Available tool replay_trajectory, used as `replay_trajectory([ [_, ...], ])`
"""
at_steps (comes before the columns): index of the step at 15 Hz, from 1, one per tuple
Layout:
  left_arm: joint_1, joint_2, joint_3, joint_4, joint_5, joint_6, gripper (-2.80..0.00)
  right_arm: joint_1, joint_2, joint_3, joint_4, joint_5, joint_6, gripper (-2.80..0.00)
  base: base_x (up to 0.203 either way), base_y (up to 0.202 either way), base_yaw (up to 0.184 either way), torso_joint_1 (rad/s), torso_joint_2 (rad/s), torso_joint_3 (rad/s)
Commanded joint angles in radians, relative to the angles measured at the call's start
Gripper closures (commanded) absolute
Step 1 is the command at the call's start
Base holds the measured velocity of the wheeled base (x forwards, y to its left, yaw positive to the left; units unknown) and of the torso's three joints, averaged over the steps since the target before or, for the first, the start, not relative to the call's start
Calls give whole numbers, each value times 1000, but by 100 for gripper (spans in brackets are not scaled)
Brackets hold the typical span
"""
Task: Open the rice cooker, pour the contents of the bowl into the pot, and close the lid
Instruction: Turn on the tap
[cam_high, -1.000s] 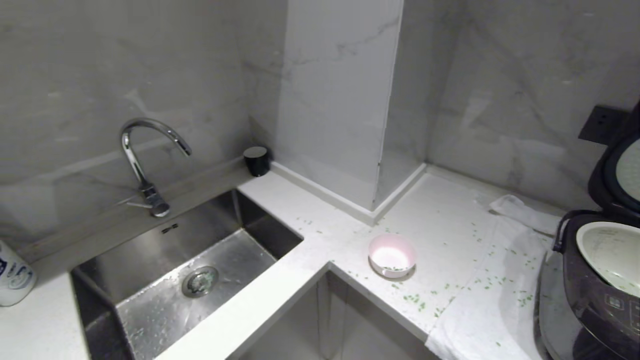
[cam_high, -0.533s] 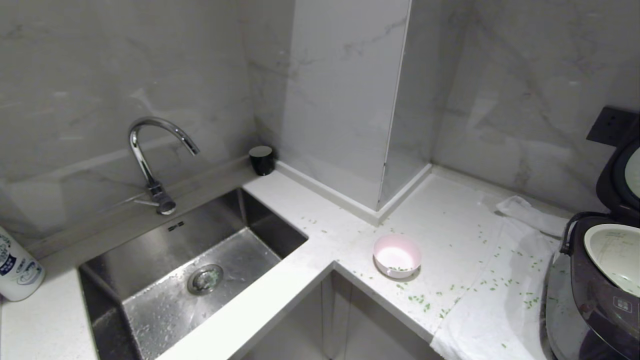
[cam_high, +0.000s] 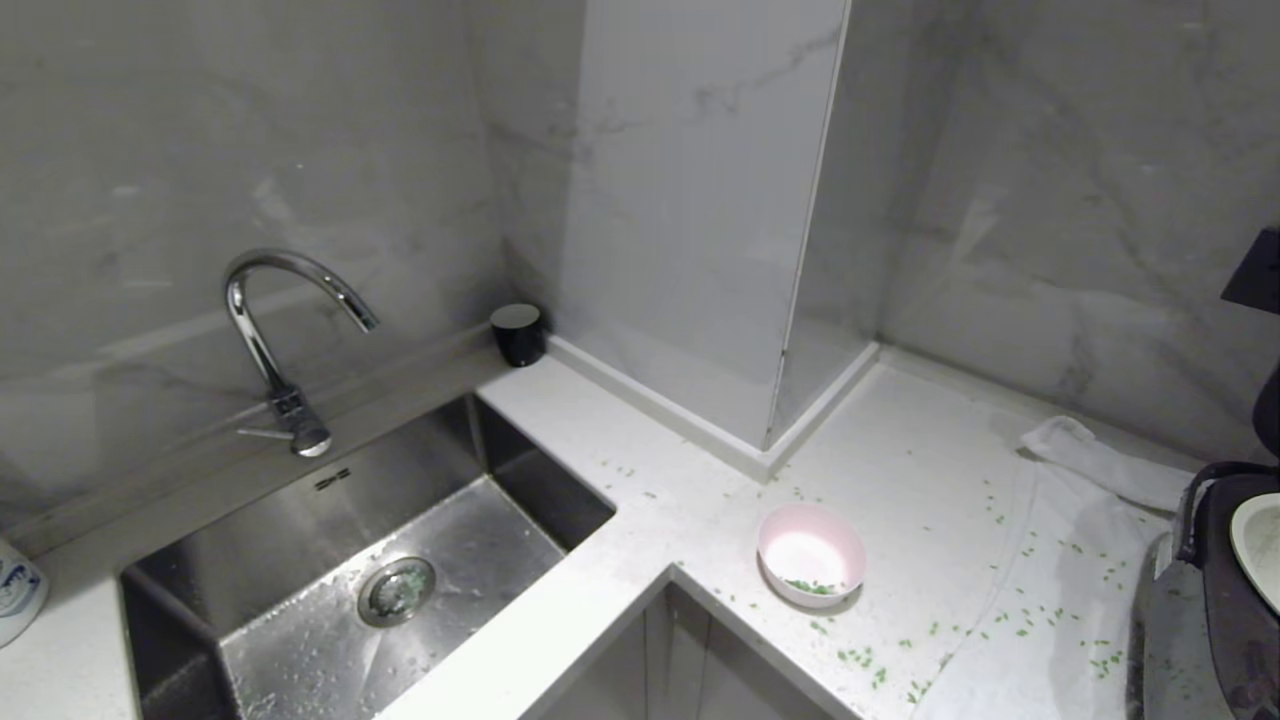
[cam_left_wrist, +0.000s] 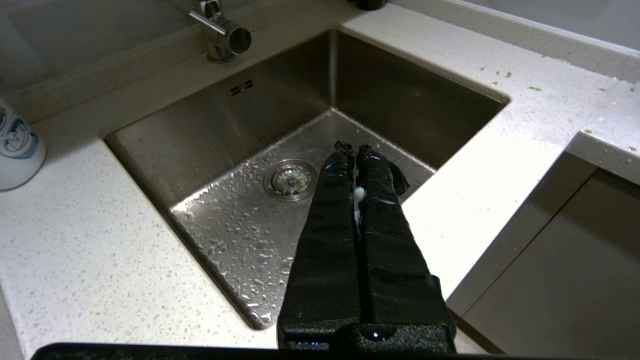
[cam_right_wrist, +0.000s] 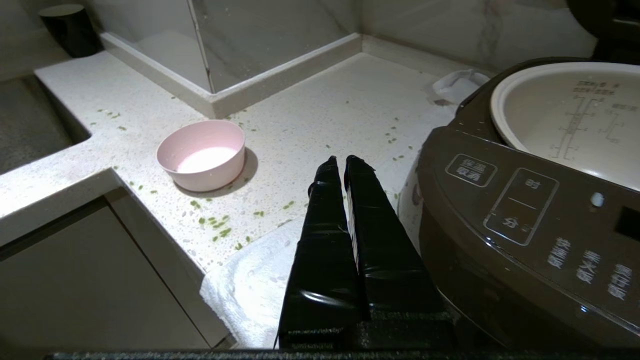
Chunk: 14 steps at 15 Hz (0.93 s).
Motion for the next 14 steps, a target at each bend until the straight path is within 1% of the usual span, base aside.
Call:
replay_trajectory([
  [1,0,-2,1,1,0,-1,0,-1,0,2,-1,0,0,0,0,0,0,0,0,0],
  [3,0,-2,1,1,3,-13,0,-1,0,2,-1,0,0,0,0,0,0,0,0,0],
  [5,2,-3,-1,0,47,-59,0,1,0,2,-1,1,0,0,0,0,0,0,0,0],
  [7,7,-3,-8,1,53,-63,0,-1,-2,2,-1,2,0,0,0,0,0,0,0,0],
  [8,7,3,-43,2,56,-64,0,-1,0,2,-1,1,0,0,0,0,0,0,0,0],
  [9,8,37,-89,3,56,-67,0,-1,0,2,-1,2,0,0,0,0,0,0,0,0],
  [11,10,161,-167,-6,54,-78,0,-1,0,2,-1,2,0,0,0,0,0,0,0,0],
  [12,11,220,-204,-38,51,-84,0,-1,0,2,-1,2,0,0,0,0,0,0,0,0],
  [14,13,346,-235,-145,49,-89,0,-1,-1,3,-1,1,0,0,0,0,0,0,0,0],
])
